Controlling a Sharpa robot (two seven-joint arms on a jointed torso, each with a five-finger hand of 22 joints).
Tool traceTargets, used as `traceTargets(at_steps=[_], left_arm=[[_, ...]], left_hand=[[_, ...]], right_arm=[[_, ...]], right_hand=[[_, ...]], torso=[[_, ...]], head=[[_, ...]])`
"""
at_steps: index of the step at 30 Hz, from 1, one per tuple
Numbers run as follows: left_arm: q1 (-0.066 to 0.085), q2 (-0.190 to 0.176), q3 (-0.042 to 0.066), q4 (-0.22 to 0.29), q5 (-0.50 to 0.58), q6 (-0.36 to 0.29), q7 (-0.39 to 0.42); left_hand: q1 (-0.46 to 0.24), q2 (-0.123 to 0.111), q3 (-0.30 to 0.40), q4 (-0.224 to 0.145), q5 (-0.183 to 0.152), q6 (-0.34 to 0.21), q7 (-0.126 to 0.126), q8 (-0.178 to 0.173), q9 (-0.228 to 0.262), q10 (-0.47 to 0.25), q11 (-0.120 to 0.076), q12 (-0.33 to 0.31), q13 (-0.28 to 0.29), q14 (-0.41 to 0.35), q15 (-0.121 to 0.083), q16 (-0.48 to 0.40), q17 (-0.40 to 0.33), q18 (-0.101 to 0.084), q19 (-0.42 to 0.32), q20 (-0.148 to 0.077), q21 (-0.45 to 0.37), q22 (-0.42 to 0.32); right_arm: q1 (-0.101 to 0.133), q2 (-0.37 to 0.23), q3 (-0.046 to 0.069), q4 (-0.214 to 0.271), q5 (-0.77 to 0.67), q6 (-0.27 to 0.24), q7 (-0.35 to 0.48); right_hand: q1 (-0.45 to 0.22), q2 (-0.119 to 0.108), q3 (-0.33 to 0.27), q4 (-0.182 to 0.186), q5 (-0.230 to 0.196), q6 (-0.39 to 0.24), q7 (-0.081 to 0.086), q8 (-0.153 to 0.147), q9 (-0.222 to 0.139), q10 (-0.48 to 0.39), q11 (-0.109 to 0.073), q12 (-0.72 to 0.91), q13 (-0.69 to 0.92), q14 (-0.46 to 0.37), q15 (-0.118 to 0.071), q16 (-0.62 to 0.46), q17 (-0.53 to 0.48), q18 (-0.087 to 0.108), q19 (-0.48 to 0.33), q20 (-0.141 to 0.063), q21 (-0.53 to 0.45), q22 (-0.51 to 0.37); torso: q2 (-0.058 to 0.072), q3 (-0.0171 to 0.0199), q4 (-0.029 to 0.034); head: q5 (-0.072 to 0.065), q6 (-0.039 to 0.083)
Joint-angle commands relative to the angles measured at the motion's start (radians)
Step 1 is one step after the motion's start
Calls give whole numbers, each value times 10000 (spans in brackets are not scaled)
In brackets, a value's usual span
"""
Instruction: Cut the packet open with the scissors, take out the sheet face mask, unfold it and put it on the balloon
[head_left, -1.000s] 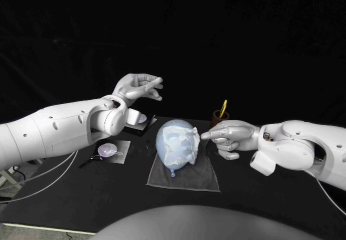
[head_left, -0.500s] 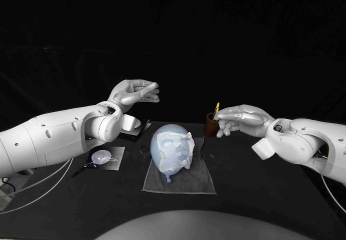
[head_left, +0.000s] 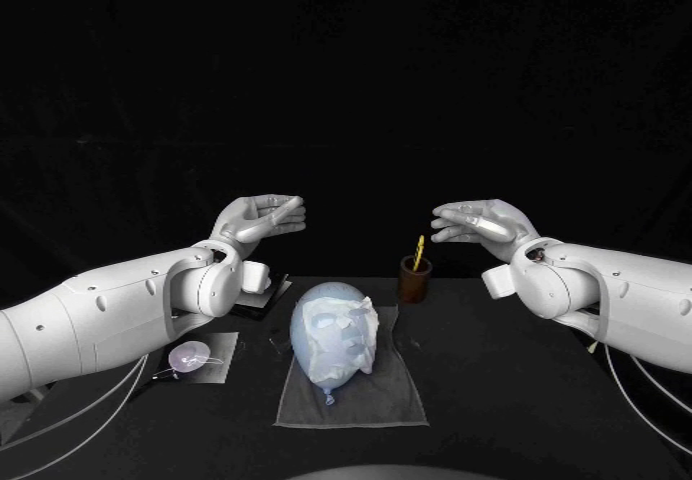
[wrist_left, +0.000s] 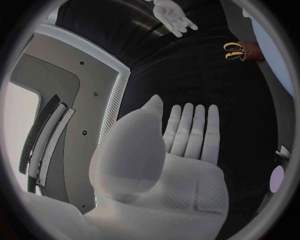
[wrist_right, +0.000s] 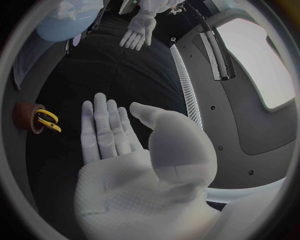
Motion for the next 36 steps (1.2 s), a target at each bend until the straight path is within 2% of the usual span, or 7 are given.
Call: traceTargets(at_steps=[1,2,3,7,12,13,36], left_arm=[[4,82,12,-114,400,-241,367],[4,96,12,-138,416,-254,380],[-1,54,1,-85,83,-60,39],[-49,51,34,65,94,-310,60],[-214,41,144,574,134,-1163,130],[-258,38,174,712,145,-1394,149],[-869,1,581,2597,292,-4549,411]], left_hand=[[26,38,-48,-2,5,72,18,-40,-23,105,15,-62,4,168,-29,50,-48,-141,-72,-7,-17,3],[26,38,-51,-2,6,76,18,-44,-24,109,19,-64,4,180,-30,52,-52,-141,-73,-7,-17,3],[-4458,831,-1145,-2867,-788,-8304,-1749,-3156,-1488,-9883,-1773,-1007,-640,-8624,-1655,-1004,-3520,-1704,-8163,-2913,-648,-643],[-5885,831,-1145,-2867,-788,-8304,-1749,-3156,-1488,-9883,-1773,-1007,-640,-8624,-1655,-1004,-3520,-1704,-8163,-2913,-648,-643],[-7417,831,-1145,-2867,-788,-8304,-1749,-3156,-1488,-9883,-1773,-1007,-640,-8624,-1655,-1004,-3520,-1704,-8163,-2913,-648,-643],[-14854,831,-1145,-2867,-788,-8304,-1749,-3156,-1488,-9883,-1773,-1007,-640,-8624,-1655,-1004,-3520,-1704,-8163,-2913,-648,-643],[-14854,831,-1145,-2867,-788,-8304,-1749,-3156,-1488,-9883,-1773,-1007,-640,-8624,-1655,-1004,-3520,-1704,-8163,-2913,-648,-643]], right_arm=[[-7,102,29,-143,-131,-514,793],[-7,123,34,-162,-153,-520,810],[-2,78,19,-109,-13,-125,169],[-88,86,104,39,54,-375,224],[-345,108,357,481,255,-1122,387],[-461,117,472,681,345,-1459,460],[-1706,224,1700,2823,1317,-5079,1249]], right_hand=[[137,9,-65,2,-40,69,29,-73,-96,86,21,-80,-152,40,25,-78,-23,83,-94,18,-11,-121],[142,12,-73,0,-37,77,32,-80,-119,96,24,-95,-187,49,26,-86,-28,84,-105,21,-12,-150],[-3376,683,-6564,150,-770,-8510,-2139,-984,-5983,-9790,-1665,-1445,-1977,-9912,-1250,-3429,-4673,-1777,-8442,-2576,-633,-2640],[-11372,683,-6564,150,-770,-8510,-2139,-984,-5983,-9790,-1665,-1445,-1977,-9912,-1250,-3429,-4673,-1777,-8442,-2576,-633,-2640],[-11372,683,-6564,150,-770,-8510,-2139,-984,-5983,-9790,-1665,-1445,-1977,-9912,-1250,-3429,-4673,-1777,-8442,-2576,-633,-2640],[-11372,683,-6564,150,-770,-8510,-2139,-984,-5983,-9790,-1665,-1445,-1977,-9912,-1250,-3429,-4673,-1777,-8442,-2576,-633,-2640],[-11372,683,-6564,150,-770,-8510,-2139,-984,-5983,-9790,-1665,-1445,-1977,-9912,-1250,-3429,-4673,-1777,-8442,-2576,-633,-2640]], torso=[[54,40,13],[54,42,12],[21,16,0],[146,42,34],[519,122,133],[688,158,178],[1897,416,500]], head=[[26,211],[25,222],[9,105],[-13,196],[-78,469],[-108,592],[-319,1476]])
